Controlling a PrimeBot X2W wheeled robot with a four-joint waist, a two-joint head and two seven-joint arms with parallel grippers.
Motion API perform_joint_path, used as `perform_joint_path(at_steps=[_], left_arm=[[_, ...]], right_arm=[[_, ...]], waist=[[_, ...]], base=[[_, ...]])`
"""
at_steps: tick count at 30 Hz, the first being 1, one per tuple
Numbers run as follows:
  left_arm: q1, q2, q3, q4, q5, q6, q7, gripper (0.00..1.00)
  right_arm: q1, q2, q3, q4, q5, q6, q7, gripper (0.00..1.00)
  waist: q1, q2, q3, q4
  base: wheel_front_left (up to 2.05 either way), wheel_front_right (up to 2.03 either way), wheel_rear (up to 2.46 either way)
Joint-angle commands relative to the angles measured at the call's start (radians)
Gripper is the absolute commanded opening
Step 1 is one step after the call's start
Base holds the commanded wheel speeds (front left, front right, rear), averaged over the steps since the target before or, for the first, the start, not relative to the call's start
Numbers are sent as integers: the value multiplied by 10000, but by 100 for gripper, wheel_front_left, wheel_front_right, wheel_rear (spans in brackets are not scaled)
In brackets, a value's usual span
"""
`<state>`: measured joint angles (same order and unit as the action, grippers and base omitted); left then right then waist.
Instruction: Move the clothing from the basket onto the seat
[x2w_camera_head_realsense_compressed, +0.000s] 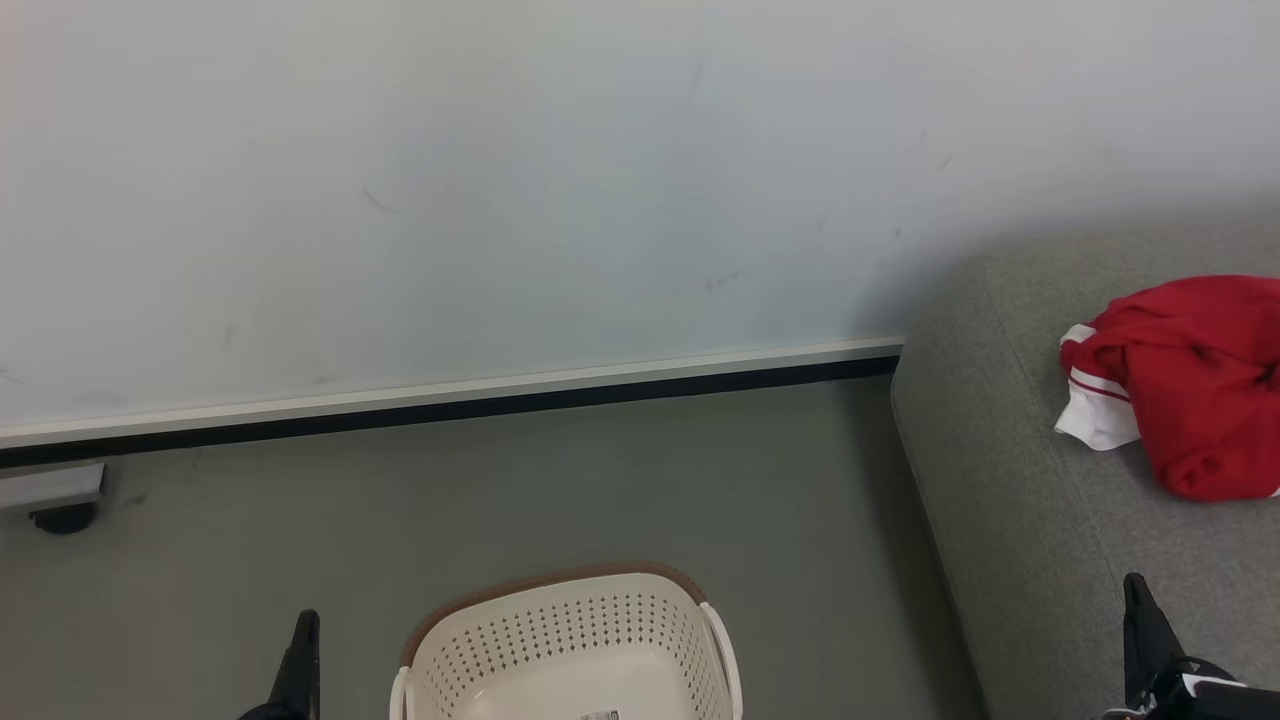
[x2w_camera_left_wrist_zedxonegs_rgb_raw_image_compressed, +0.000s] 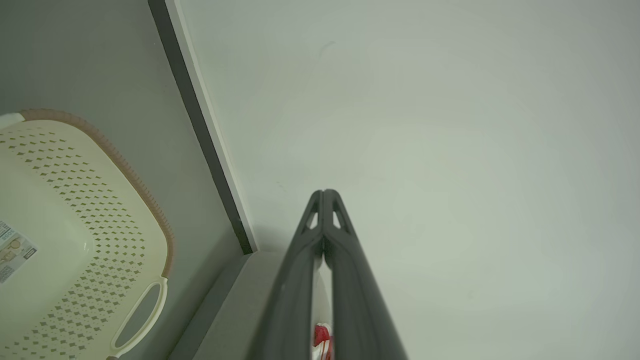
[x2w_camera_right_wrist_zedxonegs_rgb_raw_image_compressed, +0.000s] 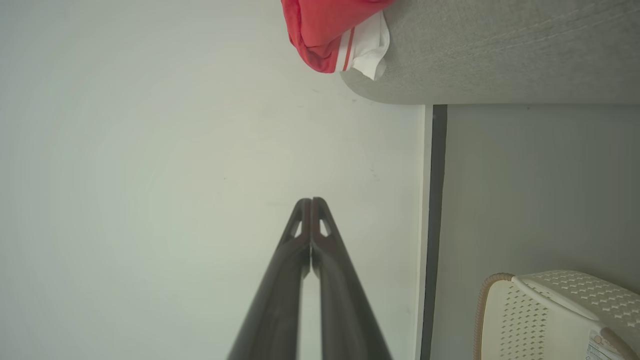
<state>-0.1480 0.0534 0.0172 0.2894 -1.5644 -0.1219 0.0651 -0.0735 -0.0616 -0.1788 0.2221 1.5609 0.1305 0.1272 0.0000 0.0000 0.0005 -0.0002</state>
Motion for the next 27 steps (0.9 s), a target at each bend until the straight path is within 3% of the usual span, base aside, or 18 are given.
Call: perform_joint_path(at_steps=[1, 8, 27], left_arm=[[-119, -6, 40, 55, -135, -59, 41, 0], [-233, -29, 89, 183, -641, -120, 150, 0], [-226, -33, 92, 161, -554, -119, 146, 0]], right_arm=[[-86, 36, -55, 17, 147, 4, 62, 0], [-163, 82, -236, 62, 578, 4, 205, 0], [-121, 104, -253, 57, 492, 4, 217, 0]], waist=[[0, 0, 9, 0], [0, 0, 92, -2], [0, 0, 92, -2]], base=[[0, 0, 0], [0, 0, 0], [0, 0, 0]])
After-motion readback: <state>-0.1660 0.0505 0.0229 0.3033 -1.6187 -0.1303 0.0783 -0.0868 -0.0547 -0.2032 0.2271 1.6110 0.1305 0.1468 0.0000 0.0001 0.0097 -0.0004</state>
